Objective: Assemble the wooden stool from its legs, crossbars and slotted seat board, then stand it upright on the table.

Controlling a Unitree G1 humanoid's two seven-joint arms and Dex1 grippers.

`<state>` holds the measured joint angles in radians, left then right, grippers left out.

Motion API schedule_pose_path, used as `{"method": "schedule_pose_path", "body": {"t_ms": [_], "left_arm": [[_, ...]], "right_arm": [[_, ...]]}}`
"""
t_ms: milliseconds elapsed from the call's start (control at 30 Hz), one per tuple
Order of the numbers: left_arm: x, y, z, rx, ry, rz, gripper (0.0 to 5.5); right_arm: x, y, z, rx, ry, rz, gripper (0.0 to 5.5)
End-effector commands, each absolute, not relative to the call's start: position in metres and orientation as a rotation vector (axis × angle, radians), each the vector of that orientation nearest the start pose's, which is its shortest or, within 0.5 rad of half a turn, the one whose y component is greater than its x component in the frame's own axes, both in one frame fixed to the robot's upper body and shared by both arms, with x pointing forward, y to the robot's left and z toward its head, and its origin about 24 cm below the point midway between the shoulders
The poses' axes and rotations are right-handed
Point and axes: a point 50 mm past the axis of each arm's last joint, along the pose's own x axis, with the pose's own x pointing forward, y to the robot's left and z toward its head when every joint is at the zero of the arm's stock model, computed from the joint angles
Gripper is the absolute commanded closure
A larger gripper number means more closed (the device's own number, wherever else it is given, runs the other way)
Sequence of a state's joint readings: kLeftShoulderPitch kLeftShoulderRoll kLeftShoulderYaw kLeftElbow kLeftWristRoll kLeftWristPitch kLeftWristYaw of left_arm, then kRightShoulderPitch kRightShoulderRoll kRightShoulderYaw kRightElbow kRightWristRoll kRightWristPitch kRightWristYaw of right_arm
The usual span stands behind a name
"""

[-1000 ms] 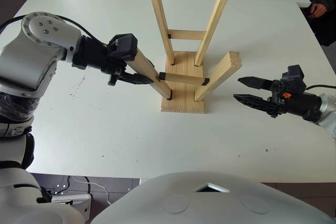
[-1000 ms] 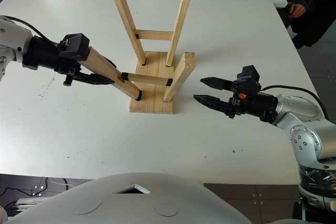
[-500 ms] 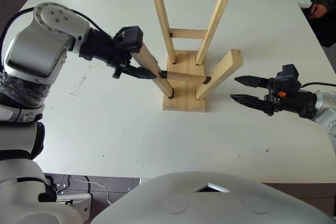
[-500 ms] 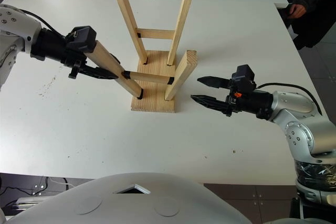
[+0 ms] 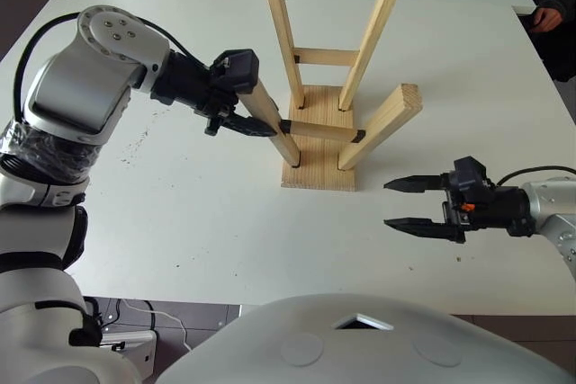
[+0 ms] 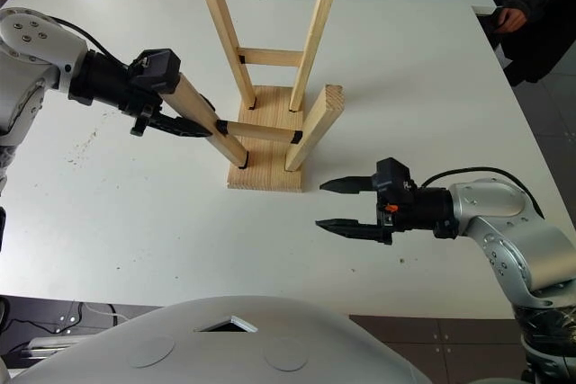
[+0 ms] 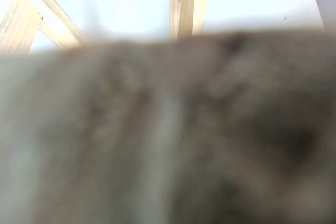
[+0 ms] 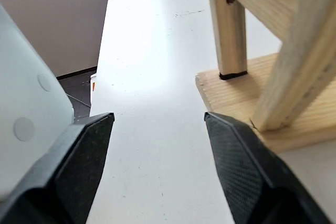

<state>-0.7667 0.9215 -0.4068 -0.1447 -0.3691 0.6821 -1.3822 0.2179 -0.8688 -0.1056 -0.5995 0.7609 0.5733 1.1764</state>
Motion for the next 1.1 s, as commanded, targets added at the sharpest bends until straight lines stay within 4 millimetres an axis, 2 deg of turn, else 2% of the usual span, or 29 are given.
{"method": "schedule_pose_path", "body": {"t_ms": [33,200,333,467,633,700,733,867,933,1033,1100], "left_arm": [[0.270,0.164,0.153,0.543,0.726,-1.468,3.45],[0.268,0.161,0.155,0.527,0.721,-1.462,3.45],[0.269,0.156,0.158,0.507,0.708,-1.450,3.45],[0.262,0.149,0.161,0.488,0.694,-1.500,3.45],[0.259,0.145,0.163,0.462,0.696,-1.517,3.45],[0.258,0.143,0.162,0.460,0.697,-1.519,3.45],[0.258,0.143,0.163,0.464,0.699,-1.521,3.45],[0.259,0.142,0.164,0.470,0.702,-1.523,3.45],[0.260,0.141,0.164,0.478,0.703,-1.518,3.45],[0.260,0.138,0.164,0.496,0.700,-1.513,3.45],[0.260,0.136,0.163,0.521,0.699,-1.511,3.45]], "right_arm": [[0.167,-0.164,0.154,0.128,0.197,1.422,2.34],[0.176,-0.120,0.180,0.255,0.019,1.313,2.34],[0.188,-0.097,0.182,0.279,0.001,1.230,2.34],[0.203,-0.082,0.178,0.318,-0.012,1.121,2.93],[0.220,-0.074,0.182,0.348,-0.092,1.015,3.79],[0.229,-0.075,0.168,0.317,-0.051,0.957,4.08],[0.229,-0.074,0.152,0.256,0.012,0.939,4.19],[0.215,-0.074,0.084,0.063,0.313,0.930,4.80],[0.206,-0.076,0.058,-0.037,0.419,0.934,5.09],[0.202,-0.078,0.042,-0.149,0.461,0.952,5.46],[0.206,-0.078,0.047,-0.150,0.421,0.945,5.46]]}}
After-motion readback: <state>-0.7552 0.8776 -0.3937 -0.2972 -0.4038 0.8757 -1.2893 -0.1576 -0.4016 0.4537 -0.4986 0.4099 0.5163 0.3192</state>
